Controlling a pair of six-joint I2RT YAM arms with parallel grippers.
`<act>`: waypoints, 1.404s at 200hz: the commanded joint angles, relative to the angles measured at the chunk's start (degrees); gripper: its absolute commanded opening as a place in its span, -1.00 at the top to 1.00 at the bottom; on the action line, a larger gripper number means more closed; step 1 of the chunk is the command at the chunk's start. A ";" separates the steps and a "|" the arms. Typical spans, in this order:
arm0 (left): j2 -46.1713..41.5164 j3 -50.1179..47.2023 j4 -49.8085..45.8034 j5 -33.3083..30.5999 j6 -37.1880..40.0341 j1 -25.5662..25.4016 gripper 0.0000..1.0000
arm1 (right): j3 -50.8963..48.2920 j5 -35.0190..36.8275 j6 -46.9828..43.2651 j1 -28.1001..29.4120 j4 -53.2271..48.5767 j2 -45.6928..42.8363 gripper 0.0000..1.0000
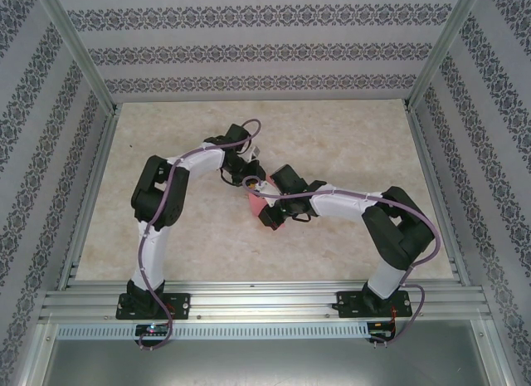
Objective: Fold a paper plane with a square sheet of paper (fold left side to right side)
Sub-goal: Third fold the triangle at the center of the table.
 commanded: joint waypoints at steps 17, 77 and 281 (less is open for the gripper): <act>2.39 2.58 -2.90 -1.90 3.20 -1.12 0.61 | 2.34 -2.36 0.61 -1.19 -0.06 1.20 1.00; 3.87 1.15 -4.26 -5.01 4.70 -1.99 0.63 | 3.58 -6.42 1.16 -4.02 -1.64 2.52 1.00; 3.98 1.06 -4.33 -7.37 4.19 -3.67 0.67 | 7.05 -3.27 2.42 -11.19 -5.42 7.54 1.00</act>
